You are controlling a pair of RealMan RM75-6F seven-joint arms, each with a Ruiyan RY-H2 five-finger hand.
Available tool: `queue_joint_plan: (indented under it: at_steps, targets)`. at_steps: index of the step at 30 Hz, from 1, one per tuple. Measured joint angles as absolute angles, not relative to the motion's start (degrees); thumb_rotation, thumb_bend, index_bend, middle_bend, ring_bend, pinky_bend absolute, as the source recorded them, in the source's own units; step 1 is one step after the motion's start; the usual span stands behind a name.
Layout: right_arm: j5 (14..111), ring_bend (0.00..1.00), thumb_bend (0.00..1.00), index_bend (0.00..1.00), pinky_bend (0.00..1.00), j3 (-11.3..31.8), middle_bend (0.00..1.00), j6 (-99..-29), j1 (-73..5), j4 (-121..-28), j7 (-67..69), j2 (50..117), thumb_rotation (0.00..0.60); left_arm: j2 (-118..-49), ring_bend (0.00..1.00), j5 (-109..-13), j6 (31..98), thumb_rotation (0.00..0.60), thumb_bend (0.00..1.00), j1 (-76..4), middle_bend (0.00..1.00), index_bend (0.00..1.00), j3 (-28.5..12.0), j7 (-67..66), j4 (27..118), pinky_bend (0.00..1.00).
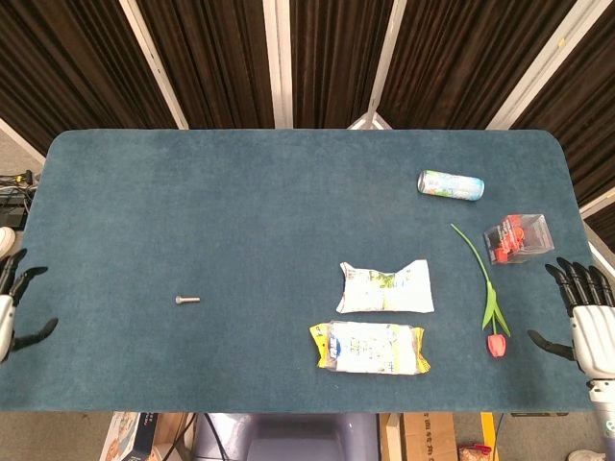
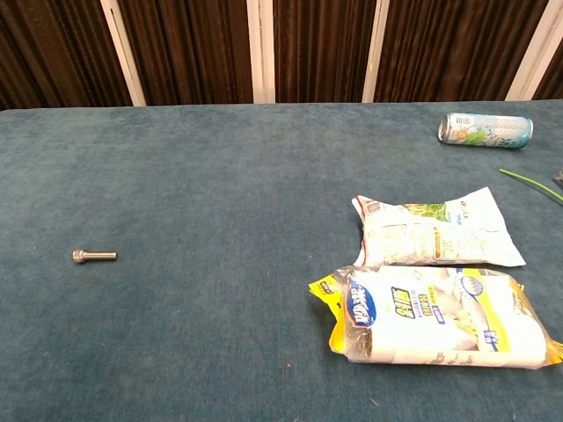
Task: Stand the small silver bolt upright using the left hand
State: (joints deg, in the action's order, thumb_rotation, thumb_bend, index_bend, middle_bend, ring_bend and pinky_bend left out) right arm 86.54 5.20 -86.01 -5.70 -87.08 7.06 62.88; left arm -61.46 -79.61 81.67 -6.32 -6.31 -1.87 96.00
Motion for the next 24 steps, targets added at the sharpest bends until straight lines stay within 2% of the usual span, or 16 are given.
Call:
queue_joint_plan:
  at_steps: [3, 9, 12, 24]
  targets:
    - [86.56, 0.07, 0.10, 0.13, 0.00, 5.15, 0.10, -85.91, -5.78, -87.25, 6.15, 63.08, 0.600, -60.55, 0.00, -76.30, 76.46, 0.600, 0.34, -9.15, 0.00, 0.23, -7.98, -2.24, 96.26, 0.00]
    - [86.26, 0.07, 0.10, 0.13, 0.00, 5.17, 0.10, -85.98, -5.67, -87.77, 4.79, 63.32, 0.600, -57.57, 0.00, -69.26, 61.59, 0.600, 0.33, -16.37, 0.00, 0.24, -10.35, -2.54, 98.42, 0.00]
    - [86.30, 0.07, 0.10, 0.13, 0.00, 5.08, 0.10, -85.83, -5.71, -87.95, 4.22, 63.39, 0.600, -56.77, 0.00, -65.52, 56.87, 0.600, 0.33, -19.95, 0.00, 0.25, -11.21, -4.46, 99.54, 0.00]
    - [85.97, 0.07, 0.10, 0.13, 0.00, 5.27, 0.10, -86.15, -5.47, -88.11, 4.27, 63.23, 0.600, -62.87, 0.00, -50.28, 57.02, 0.600, 0.34, -28.95, 0.01, 0.29, -11.86, -23.76, 104.67, 0.00]
